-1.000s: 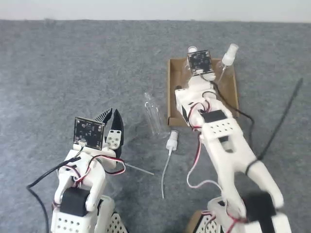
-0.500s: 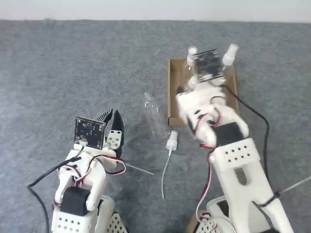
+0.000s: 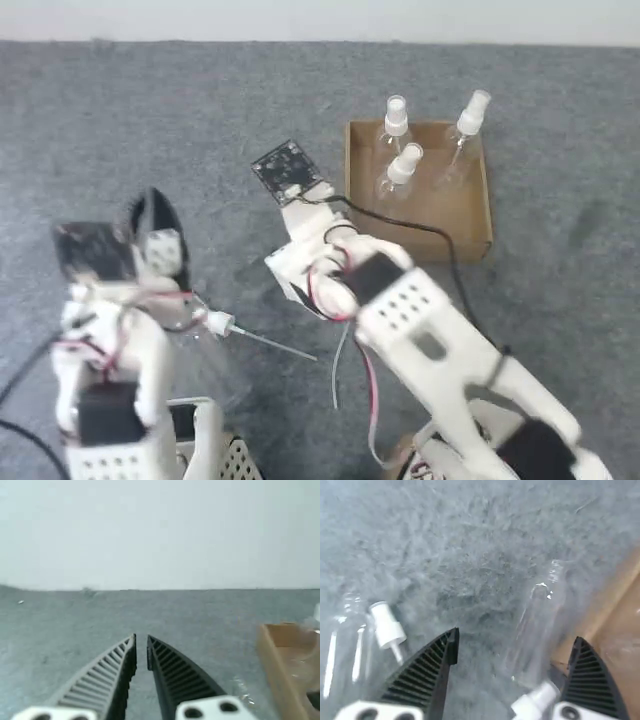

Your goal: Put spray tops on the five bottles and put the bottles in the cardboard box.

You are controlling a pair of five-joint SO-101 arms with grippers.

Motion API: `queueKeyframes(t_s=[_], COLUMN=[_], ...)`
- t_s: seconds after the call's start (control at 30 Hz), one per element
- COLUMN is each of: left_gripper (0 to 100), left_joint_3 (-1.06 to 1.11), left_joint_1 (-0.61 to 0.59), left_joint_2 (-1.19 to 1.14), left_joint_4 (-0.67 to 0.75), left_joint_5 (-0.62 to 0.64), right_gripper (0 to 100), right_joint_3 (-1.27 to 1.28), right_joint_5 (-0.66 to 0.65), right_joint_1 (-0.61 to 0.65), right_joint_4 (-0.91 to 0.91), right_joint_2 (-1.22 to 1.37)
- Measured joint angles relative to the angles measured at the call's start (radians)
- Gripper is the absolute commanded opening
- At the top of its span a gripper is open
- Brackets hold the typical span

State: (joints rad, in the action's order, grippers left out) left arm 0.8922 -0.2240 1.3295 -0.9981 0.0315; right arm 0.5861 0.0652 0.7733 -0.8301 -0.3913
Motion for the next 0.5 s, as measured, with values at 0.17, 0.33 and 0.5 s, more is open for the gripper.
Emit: queueKeyframes(t_s=[0.17, 0.33, 0.5], left_gripper=[12, 18, 18], left_joint_3=[-0.226, -0.295, -0.298], left_joint_1=[-0.098, -0.206, -0.259], left_joint_2=[-0.304, -0.483, -0.528], left_joint_4=[-0.089, -0.094, -0.094], left_joint_5=[-0.115, -0.21, -0.244], right_gripper=[28.9, 28.8, 28.8], right_joint_3=[-0.008, -0.114, -0.212], right_joint_5=[0.003, 0.003, 0.043], right_joint_1=[-0.002, -0.023, -0.041], right_joint_4=[0.166, 0.203, 0.212], right_joint_2=[0.192, 0.347, 0.485])
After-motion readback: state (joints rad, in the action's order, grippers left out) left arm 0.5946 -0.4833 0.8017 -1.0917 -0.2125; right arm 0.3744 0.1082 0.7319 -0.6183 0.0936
